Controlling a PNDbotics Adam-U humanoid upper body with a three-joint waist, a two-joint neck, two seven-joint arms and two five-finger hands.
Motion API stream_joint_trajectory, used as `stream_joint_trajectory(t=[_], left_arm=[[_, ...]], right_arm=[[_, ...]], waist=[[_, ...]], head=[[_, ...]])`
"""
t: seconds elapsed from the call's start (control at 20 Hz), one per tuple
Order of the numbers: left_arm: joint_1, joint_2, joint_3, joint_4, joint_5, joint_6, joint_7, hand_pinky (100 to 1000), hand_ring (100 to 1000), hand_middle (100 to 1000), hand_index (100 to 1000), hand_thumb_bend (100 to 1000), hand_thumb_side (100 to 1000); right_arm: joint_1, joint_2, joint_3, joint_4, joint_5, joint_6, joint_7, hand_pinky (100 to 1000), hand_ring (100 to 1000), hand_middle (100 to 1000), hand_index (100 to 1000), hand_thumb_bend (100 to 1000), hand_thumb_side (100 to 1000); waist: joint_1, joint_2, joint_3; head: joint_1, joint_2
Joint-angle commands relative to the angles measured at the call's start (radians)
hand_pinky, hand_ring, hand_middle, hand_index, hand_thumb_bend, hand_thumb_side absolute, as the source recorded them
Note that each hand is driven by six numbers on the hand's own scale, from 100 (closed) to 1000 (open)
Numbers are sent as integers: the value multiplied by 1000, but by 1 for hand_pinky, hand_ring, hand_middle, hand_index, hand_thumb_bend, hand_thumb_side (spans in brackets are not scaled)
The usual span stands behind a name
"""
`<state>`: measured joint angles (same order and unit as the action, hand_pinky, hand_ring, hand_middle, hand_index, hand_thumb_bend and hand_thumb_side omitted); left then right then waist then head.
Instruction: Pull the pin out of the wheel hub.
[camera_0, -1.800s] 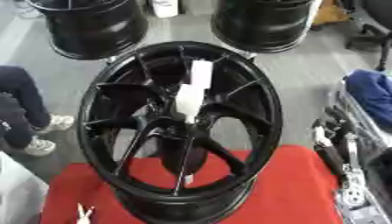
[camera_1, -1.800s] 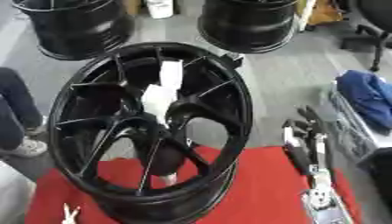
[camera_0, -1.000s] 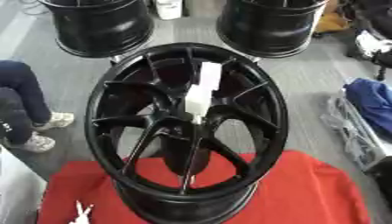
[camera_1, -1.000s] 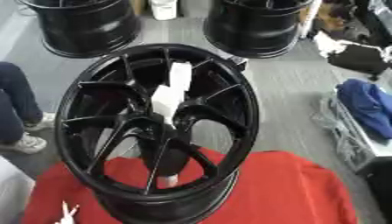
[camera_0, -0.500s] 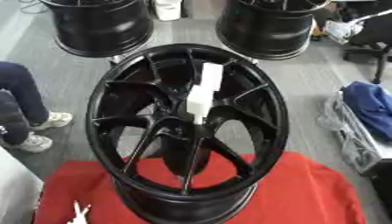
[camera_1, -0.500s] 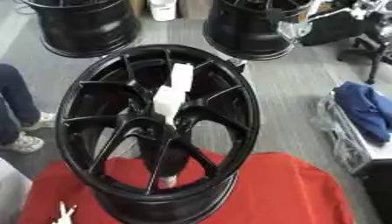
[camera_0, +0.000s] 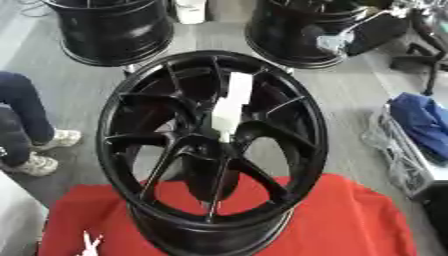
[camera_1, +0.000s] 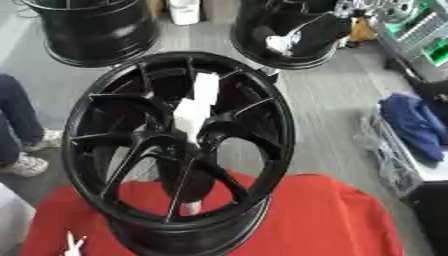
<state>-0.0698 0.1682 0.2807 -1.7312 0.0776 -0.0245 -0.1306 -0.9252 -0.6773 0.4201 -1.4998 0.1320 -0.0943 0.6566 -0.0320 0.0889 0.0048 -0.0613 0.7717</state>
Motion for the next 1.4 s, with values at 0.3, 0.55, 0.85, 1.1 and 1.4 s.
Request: stream_joint_trajectory(t=[0.3, 0.55, 0.85, 1.1, 1.4], left_arm=[[-2, 21, -1, -3, -6, -1, -13, 632, 632, 648, 739, 534, 723], [-2, 21, -3, 5, -7, -2, -17, 631, 631, 647, 739, 531, 725], [-2, 19, -1, 10, -6, -4, -18, 632, 630, 646, 739, 529, 726], [-3, 18, -1, 13, -5, -4, -19, 632, 629, 646, 739, 528, 727], [-3, 16, 0, 15, -6, -3, -19, 632, 629, 646, 740, 526, 728]], right_arm=[[-72, 118, 3, 107, 136, -39, 66, 856, 876, 1000, 975, 100, 425], [-100, 184, 5, 150, 232, -73, 98, 863, 873, 1000, 971, 100, 434], [-103, 232, 7, 192, 285, -96, 121, 861, 872, 1000, 972, 100, 505], [-101, 265, 4, 245, 306, -106, 121, 855, 873, 1000, 974, 100, 576], [-94, 286, 6, 285, 326, -117, 124, 854, 872, 1000, 974, 100, 634]], waist=[[10, -17, -2], [16, -17, 0], [18, -15, 7], [19, -14, 12], [17, -14, 15]], head=[[-14, -2], [-25, -2], [-36, -2], [-43, -2], [-45, -2]])
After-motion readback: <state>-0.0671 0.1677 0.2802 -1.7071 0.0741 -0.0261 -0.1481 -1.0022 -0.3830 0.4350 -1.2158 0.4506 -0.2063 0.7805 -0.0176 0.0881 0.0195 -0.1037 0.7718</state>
